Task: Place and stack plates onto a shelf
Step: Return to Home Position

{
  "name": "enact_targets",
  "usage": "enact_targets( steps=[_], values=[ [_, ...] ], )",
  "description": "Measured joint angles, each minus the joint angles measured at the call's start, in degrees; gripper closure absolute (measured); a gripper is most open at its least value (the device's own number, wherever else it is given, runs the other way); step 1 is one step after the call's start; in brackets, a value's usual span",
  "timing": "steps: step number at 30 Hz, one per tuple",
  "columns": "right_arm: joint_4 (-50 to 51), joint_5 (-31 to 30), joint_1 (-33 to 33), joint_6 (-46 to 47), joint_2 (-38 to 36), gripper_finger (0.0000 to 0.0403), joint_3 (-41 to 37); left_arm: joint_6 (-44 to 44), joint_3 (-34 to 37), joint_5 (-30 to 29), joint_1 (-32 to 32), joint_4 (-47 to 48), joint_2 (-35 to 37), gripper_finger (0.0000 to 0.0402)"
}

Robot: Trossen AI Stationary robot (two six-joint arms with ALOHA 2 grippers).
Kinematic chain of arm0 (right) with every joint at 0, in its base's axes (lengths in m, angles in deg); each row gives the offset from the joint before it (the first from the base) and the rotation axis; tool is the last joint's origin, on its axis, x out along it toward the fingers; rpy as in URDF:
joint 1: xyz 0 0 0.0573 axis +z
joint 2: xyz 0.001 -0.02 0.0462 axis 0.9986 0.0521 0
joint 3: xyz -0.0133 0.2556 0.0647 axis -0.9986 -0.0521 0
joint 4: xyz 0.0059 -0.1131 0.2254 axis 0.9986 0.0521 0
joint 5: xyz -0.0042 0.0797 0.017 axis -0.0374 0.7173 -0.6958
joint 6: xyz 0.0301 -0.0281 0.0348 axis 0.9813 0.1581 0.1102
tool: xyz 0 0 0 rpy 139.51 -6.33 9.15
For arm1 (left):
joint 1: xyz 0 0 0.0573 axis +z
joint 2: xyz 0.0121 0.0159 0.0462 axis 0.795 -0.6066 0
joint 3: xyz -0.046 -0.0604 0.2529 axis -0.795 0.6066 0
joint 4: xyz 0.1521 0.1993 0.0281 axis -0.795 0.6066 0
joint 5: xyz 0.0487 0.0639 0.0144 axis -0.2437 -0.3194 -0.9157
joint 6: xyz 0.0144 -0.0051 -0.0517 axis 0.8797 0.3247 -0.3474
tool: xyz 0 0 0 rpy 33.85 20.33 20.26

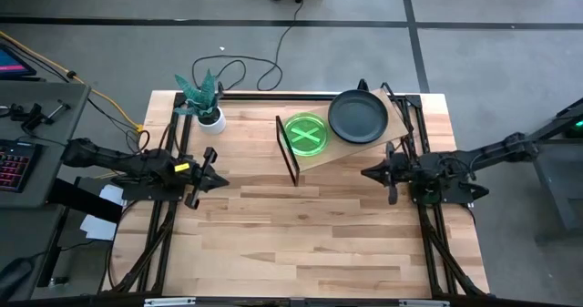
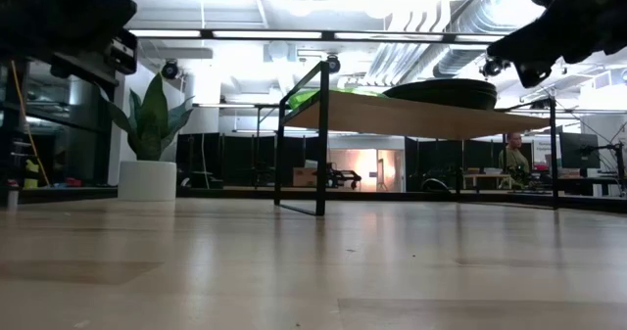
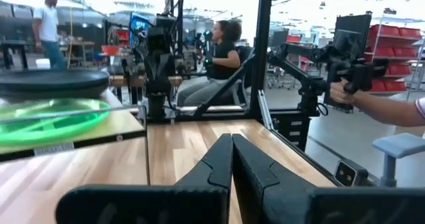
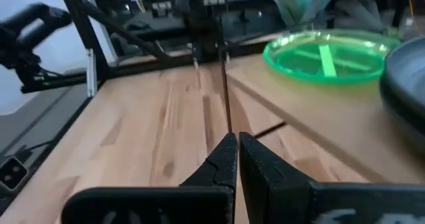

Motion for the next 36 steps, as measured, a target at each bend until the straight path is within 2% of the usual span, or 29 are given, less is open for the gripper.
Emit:
enact_targets(
  steps=[7,13,20,25,36],
  values=[
    [-0.15,5.48,-6.03,-4.21,-8.58,0.0403,-3.60,-1.03,0.00,0.00,0.00,0.66,0.00,0.0401],
    [-3.85,9.80,-8.40,-6.15,-12.28,0.0403,-10.13,-1.03,0.00,0.00,0.00,0.64,0.00,0.0401],
    [-4.27,10.22,-8.44,-7.31,-13.31,0.0403,-12.44,-1.05,0.00,0.02,0.00,0.66,0.00,0.0401],
    [-4.29,9.90,-8.43,-11.72,-13.31,0.0403,-12.44,-1.05,0.00,0.02,0.00,0.66,0.00,0.0401],
    [-4.38,8.66,-8.79,-10.34,-13.31,0.0403,-12.44,-1.07,0.00,0.04,0.00,0.66,0.00,0.0401]
  ],
)
